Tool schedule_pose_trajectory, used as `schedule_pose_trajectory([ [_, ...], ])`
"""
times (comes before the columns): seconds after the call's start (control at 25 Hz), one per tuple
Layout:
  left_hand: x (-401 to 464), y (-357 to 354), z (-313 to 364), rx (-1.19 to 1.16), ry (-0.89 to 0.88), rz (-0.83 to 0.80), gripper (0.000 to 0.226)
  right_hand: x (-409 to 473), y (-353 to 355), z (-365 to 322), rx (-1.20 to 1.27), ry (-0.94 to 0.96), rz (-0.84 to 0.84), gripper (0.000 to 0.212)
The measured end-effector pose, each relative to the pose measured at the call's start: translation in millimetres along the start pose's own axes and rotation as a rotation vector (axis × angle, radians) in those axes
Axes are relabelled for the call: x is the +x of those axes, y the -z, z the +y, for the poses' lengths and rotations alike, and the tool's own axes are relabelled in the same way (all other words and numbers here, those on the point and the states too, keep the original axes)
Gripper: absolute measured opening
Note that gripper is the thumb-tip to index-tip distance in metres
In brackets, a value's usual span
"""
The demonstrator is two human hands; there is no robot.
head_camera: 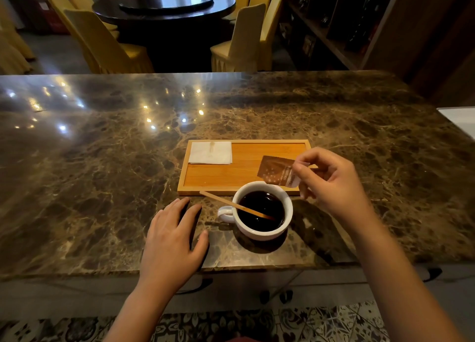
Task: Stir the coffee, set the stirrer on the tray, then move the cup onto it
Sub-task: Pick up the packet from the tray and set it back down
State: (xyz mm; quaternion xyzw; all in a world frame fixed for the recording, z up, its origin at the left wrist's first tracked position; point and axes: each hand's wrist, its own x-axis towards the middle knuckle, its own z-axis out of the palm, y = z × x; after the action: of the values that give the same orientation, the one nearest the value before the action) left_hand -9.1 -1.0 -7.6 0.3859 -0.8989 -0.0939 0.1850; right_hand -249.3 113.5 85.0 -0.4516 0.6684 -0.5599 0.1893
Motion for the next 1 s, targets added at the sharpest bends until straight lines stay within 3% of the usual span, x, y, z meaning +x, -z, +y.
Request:
schedule_pose_trajectory([
  [0.24,0.1,0.1,0.5,-0.004,0.000,0.006,0.053,0.0,-0.4,16.3,0.502,-0.248,0.113,0.008],
  [0.4,0.1,-0.3,0.3,-0.003,0.003,0.002,0.054,5.6,4.0,20.6,0.622,-0.363,0.218,0.010],
  [0.48,0.0,-0.2,0.4,-0.002,0.004,-0.001,0.054,9.1,5.5,23.4,0.488,-0.377,0.282,0.008],
  [0.6,0.0,-0.5,0.4,-0.001,0.004,-0.002,0.054,18.4,6.0,34.1,0.064,-0.338,0.380,0.007],
  [0.8,0.2,-0.1,0.4,0.001,0.001,0.001,0.054,33.7,0.3,62.2,-0.478,-0.233,0.400,0.007],
  [1.0,-0.1,0.1,0.7,-0.002,-0.002,0.005,0.053,38.8,-0.6,75.5,-0.689,-0.162,0.400,0.011],
])
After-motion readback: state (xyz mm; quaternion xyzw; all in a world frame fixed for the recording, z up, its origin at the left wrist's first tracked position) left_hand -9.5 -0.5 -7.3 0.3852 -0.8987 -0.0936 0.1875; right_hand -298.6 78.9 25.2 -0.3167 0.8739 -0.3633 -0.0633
